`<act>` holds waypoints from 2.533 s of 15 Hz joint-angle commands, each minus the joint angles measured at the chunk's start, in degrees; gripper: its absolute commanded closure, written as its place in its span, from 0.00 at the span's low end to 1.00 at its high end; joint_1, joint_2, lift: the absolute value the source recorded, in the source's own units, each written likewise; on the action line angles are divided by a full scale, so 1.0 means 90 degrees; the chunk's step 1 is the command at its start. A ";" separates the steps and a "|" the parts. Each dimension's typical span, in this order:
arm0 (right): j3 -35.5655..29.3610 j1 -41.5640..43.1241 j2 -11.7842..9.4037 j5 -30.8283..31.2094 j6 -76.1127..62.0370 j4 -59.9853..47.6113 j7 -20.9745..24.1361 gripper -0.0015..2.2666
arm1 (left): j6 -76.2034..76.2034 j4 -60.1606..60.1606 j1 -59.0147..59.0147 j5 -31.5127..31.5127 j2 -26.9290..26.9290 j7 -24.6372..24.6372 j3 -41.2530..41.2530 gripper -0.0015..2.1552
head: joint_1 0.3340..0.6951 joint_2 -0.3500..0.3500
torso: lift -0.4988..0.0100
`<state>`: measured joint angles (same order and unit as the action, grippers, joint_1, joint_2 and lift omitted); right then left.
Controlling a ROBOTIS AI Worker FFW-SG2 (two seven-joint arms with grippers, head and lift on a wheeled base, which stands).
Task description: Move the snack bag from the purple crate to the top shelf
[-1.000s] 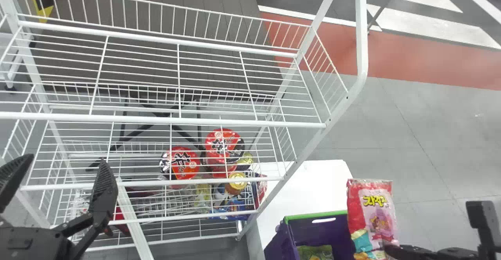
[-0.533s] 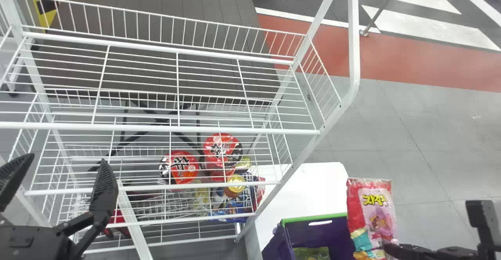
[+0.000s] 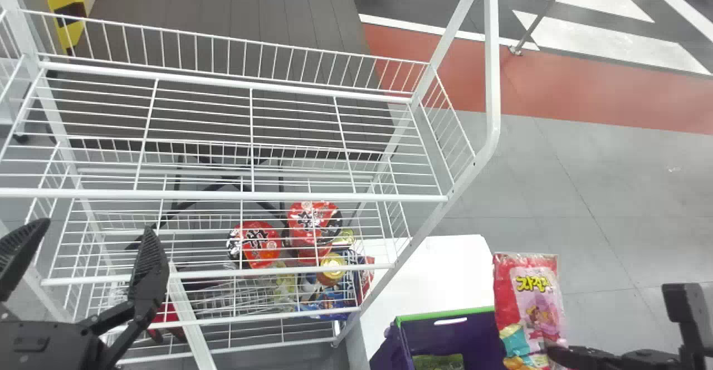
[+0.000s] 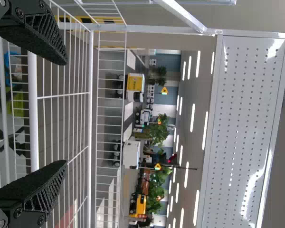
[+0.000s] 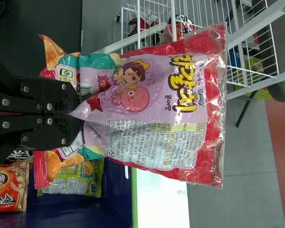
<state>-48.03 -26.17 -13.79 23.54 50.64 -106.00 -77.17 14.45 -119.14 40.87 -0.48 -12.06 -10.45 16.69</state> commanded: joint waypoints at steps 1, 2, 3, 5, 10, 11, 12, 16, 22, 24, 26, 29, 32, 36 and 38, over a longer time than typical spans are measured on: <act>-0.0015 -0.0002 -0.0001 -0.0027 -0.0006 0.0000 0.0000 0.73 | 0.0000 -0.0005 0.0000 0.0005 -0.0008 0.0000 0.0001 0.03 | 1.00 0.00 | 0.91; -0.0015 -0.0002 0.0009 -0.0027 -0.0006 0.0000 0.0000 0.73 | 0.0000 -0.0005 0.0000 0.0005 0.0002 0.0000 0.0010 0.03 | 1.00 0.00 | 0.92; -0.0015 -0.0002 0.0009 -0.0027 -0.0006 0.0000 0.0000 0.73 | 0.0000 -0.0005 0.0000 0.0005 -0.0008 0.0000 0.0010 0.03 | 1.00 0.00 | 0.93; -0.0024 -0.0012 0.0009 -0.0037 -0.0006 0.0000 0.0000 0.73 | 0.0000 0.0005 0.0010 0.0005 -0.0008 0.0000 0.0010 0.03 | 1.00 0.00 | 0.94; -0.0024 -0.0012 0.0009 -0.0047 -0.0006 0.0000 -0.0010 0.73 | 0.0000 -0.0005 0.0020 -0.0005 -0.0008 0.0000 0.0010 0.03 | 1.00 0.00 | 0.98; -0.0034 -0.0012 0.0009 -0.0057 -0.0006 0.0000 -0.0010 0.73 | 0.0000 -0.0005 0.0020 -0.0005 -0.0008 0.0000 0.0010 0.03 | 1.00 0.00 | 0.99; -0.0044 -0.0021 0.0009 -0.0057 -0.0006 0.0000 -0.0010 0.73 | 0.0000 -0.0005 0.0020 0.0005 -0.0008 0.0000 0.0010 0.03 | 1.00 0.00 | 0.99; -0.0093 -0.0041 -0.0001 -0.0115 0.0053 0.0010 -0.0029 0.73 | 0.0000 -0.0014 0.0020 0.0005 -0.0008 -0.0010 0.0020 0.03 | 1.00 0.00 | 1.00; -0.0278 -0.0148 0.0087 -0.0398 0.0776 -0.0537 -0.0128 0.73 | 0.0000 0.0035 0.0010 -0.0005 0.0002 0.0000 0.0010 0.03 | 1.00 0.00 | 0.98; -0.0503 -0.0197 0.0351 -0.0633 0.0756 -0.1191 -0.0128 0.73 | 0.0000 0.0054 0.0010 0.0005 0.0002 0.0000 0.0010 0.03 | 1.00 0.00 | 0.98; -0.0552 -0.0246 0.0644 -0.0877 0.1205 -0.2099 -0.0128 0.73 | 0.0000 0.0054 0.0010 0.0014 -0.0008 -0.0020 0.0010 0.03 | 1.00 0.00 | 0.98; -0.0522 -0.0256 0.0829 -0.1111 0.2983 -0.3379 -0.0128 0.73 | 0.0020 0.0044 0.0039 0.0014 -0.0027 -0.0030 0.0040 0.03 | 1.00 0.00 | 0.98; -0.0210 -0.0051 0.0966 -0.1121 0.4382 -0.4345 -0.0128 0.73 | 0.0020 0.0044 0.0039 0.0024 -0.0027 -0.0030 0.0089 0.03 | 1.00 0.00 | 0.98; 0.0640 0.0447 0.1025 -0.0887 0.4382 -0.5332 -0.0128 0.73 | 0.0020 0.0054 0.0049 0.0024 -0.0037 -0.0040 0.0089 0.03 | 1.00 0.00 | 0.98; 0.1411 0.0574 0.1083 -0.0545 0.4382 -0.5586 -0.0128 0.73 | 0.0059 0.0044 0.0088 0.0024 -0.0037 -0.0040 0.0098 0.03 | 1.00 0.00 | 0.98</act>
<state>-39.80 -21.89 -4.33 16.74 89.42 -154.66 -78.13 14.73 -118.66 41.43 -0.26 -12.39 -10.81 17.56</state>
